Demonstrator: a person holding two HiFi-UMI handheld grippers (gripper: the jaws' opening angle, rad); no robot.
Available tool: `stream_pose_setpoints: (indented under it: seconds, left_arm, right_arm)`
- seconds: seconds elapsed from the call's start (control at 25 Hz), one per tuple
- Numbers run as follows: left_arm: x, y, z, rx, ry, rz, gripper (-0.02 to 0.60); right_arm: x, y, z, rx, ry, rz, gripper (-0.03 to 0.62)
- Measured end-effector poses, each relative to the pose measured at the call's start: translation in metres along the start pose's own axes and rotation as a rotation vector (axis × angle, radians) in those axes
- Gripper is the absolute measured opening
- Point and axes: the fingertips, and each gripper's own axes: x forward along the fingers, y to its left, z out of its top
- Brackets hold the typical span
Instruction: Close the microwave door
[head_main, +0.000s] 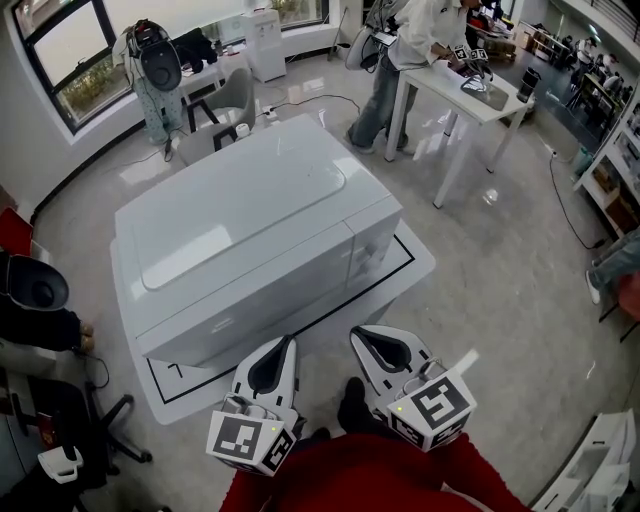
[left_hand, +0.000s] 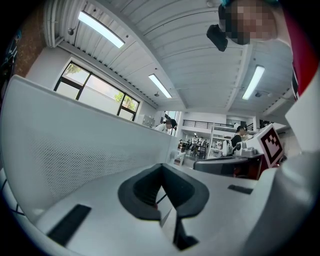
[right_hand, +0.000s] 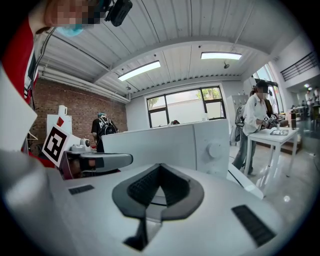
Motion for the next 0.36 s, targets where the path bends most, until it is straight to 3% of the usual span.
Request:
stream_pose_setpoints:
  seconds: [0.36]
  left_arm:
    - [-0.0037,-0.0006,-0.0042,-0.005,0.012,0.0,0.008]
  right_arm:
    - [-0.0081,-0.0089,-0.0065,0.03,0.0,-0.038,0.012]
